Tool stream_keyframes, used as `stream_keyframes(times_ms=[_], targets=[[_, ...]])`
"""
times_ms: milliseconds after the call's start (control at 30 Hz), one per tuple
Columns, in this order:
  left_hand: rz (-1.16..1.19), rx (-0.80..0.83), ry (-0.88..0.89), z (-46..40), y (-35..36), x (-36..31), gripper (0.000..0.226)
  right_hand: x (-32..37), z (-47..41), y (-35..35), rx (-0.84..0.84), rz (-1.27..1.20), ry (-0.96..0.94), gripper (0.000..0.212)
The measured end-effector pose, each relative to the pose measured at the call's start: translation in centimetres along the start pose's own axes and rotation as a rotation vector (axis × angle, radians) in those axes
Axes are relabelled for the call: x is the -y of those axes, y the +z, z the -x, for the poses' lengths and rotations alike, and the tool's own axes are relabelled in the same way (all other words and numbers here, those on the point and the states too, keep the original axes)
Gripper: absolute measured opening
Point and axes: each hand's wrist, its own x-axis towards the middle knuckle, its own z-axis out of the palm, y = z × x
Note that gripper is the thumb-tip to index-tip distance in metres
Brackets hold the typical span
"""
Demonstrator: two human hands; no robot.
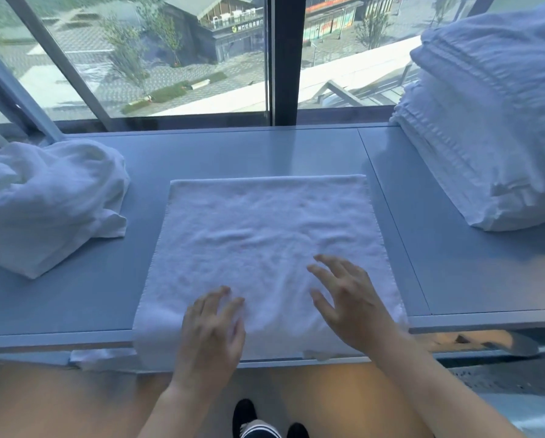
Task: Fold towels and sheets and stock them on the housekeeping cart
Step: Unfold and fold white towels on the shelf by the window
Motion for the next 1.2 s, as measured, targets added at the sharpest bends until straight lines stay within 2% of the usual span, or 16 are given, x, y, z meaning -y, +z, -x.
stream_keyframes(times_ms=[100,233,633,767,900,1000,1100,1200], targets=[[0.05,-0.012,0.033,1.3,1.0,0.9,0.04,-0.9,2.0,1.2,0.034,-0.004,0.003,0.04],[0.095,-0.007,0.017,-0.6,1.9,1.6,0.041,-2.2,0.7,2.2,0.001,0.027,-0.023,0.044],[0.103,0.052,-0.012,-14.1,3.8,2.8,0.037,-6.9,-12.4,0.8,-0.009,0.095,-0.007,0.045],[0.039,0.083,0.002,-16.4,3.4,2.4,0.04,-6.6,-14.7,0.4,0.002,0.12,0.019,0.046],[0.041,0.04,0.137,-13.8,2.1,1.3,0.037,-3.4,-11.9,0.3,-0.039,0.019,-0.082,0.046],[0.078,0.092,0.261,-9.9,2.2,0.2,0.037,-0.3,-7.3,1.3,0.038,-0.086,-0.246,0.045],[0.066,0.098,0.277,-8.0,2.7,-0.1,0.039,1.1,-4.9,2.1,0.067,-0.062,-0.279,0.045],[0.042,0.044,0.3,-7.7,2.5,0.3,0.027,0.8,-4.4,1.8,0.053,0.008,-0.284,0.039]])
